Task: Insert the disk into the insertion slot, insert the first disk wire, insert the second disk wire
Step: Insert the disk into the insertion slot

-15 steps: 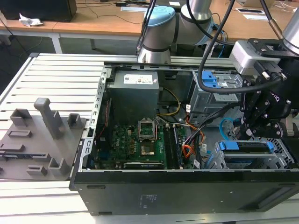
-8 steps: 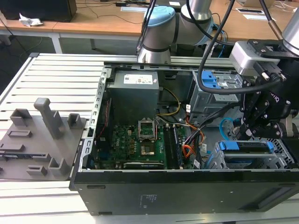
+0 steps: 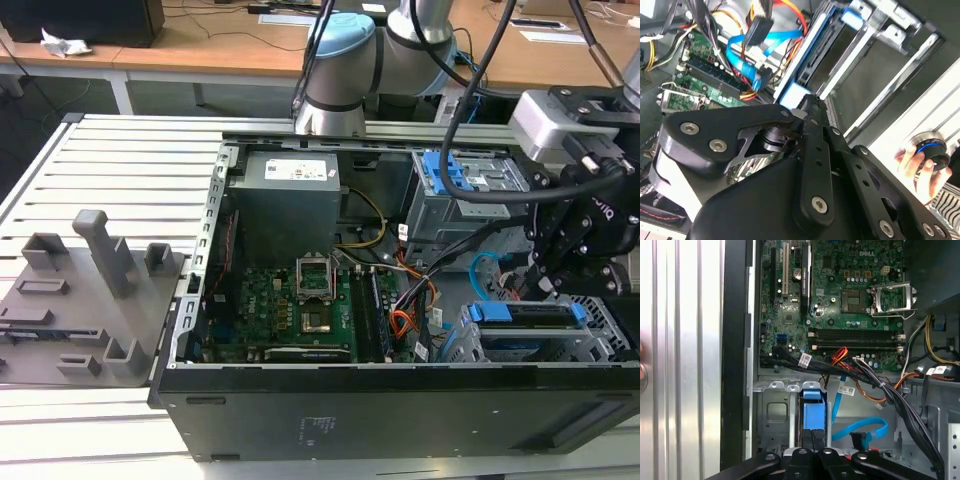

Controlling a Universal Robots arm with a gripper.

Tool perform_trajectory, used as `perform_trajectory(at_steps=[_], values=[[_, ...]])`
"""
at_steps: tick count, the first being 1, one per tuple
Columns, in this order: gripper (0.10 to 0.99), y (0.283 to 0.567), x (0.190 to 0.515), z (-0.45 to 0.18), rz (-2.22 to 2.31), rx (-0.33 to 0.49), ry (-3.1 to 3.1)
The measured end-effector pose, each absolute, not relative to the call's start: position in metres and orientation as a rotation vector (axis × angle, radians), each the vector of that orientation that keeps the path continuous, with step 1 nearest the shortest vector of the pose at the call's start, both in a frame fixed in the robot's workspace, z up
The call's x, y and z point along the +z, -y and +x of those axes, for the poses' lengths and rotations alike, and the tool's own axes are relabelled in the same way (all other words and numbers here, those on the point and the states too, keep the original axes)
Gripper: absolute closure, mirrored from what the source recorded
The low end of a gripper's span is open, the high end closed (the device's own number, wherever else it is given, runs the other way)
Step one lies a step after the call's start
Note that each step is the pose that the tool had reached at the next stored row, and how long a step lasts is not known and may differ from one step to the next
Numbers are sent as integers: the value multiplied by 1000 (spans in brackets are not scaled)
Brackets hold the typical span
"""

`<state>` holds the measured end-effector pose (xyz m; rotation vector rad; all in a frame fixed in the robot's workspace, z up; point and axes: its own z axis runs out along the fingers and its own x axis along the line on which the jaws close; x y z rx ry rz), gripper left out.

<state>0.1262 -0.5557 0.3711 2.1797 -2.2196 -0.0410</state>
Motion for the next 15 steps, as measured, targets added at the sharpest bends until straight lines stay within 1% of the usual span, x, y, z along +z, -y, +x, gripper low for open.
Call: perform_trajectory(at_steps=[6, 15], values=[[980, 555, 370, 142, 2178, -45, 2218], [980, 555, 365, 147, 2178, -45, 2218]])
